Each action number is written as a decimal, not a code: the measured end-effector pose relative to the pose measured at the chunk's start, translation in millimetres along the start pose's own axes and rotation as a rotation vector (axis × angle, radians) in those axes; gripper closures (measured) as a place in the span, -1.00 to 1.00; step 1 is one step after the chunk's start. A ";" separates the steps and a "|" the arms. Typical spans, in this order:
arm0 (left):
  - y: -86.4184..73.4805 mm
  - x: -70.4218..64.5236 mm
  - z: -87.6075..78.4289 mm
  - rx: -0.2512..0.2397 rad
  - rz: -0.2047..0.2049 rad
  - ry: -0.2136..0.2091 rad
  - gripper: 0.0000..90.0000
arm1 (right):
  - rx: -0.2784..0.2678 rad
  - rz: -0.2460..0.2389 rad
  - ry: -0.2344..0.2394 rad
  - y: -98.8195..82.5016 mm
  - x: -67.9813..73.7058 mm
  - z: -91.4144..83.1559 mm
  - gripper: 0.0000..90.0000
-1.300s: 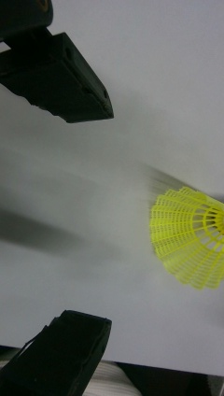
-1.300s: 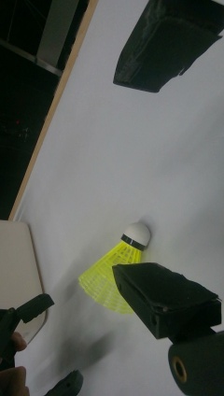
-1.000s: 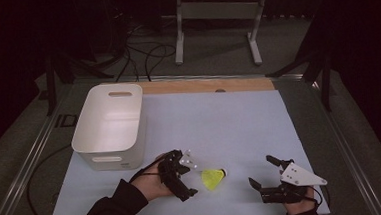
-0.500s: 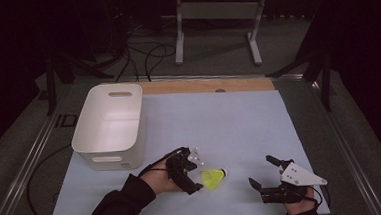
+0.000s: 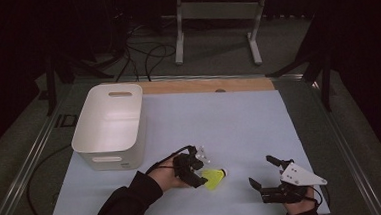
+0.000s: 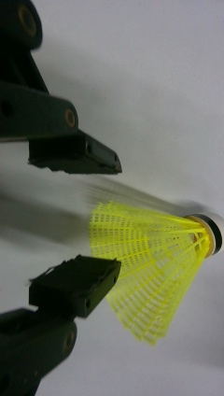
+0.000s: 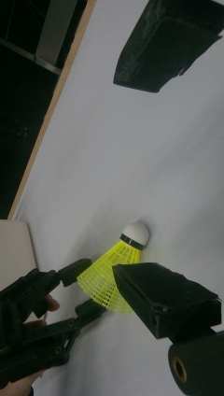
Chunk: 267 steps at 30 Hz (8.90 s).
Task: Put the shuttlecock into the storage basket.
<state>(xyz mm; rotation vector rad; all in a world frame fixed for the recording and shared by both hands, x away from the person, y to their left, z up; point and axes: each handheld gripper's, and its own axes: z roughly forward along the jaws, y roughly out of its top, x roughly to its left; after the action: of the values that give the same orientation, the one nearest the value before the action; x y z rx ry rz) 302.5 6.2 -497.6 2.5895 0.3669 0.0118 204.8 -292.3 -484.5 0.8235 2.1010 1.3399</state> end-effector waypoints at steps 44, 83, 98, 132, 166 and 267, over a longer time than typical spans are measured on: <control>22.2 -7.5 -2.2 0.057 0.066 -0.075 1.00 | 0.003 0.005 -0.012 -0.2 -1.2 -0.6 -0.81; -9.5 -2.9 -62.5 0.055 0.205 -0.202 0.99 | 0.003 0.005 -0.014 0.1 -1.0 0.0 -0.81; -20.3 0.5 -92.3 0.055 0.240 -0.242 0.99 | 0.000 0.004 -0.015 0.3 -0.3 -0.2 -0.81; -31.8 15.4 -169.1 -0.004 0.255 -0.294 0.99 | -0.013 -0.004 0.009 -0.3 2.2 3.0 -0.81; -45.9 47.8 -244.6 -0.092 0.233 -0.182 0.99 | -0.015 -0.004 0.003 0.1 1.6 2.2 -0.81; -147.3 130.9 -224.0 -0.091 -0.053 0.129 0.98 | -0.008 -0.006 0.006 0.2 1.8 2.1 -0.81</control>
<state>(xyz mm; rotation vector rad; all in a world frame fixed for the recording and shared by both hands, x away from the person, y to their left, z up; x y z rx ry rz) 373.1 273.5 -385.4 2.4946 0.4707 0.1734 205.1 -289.7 -485.3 0.8106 2.0995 1.3481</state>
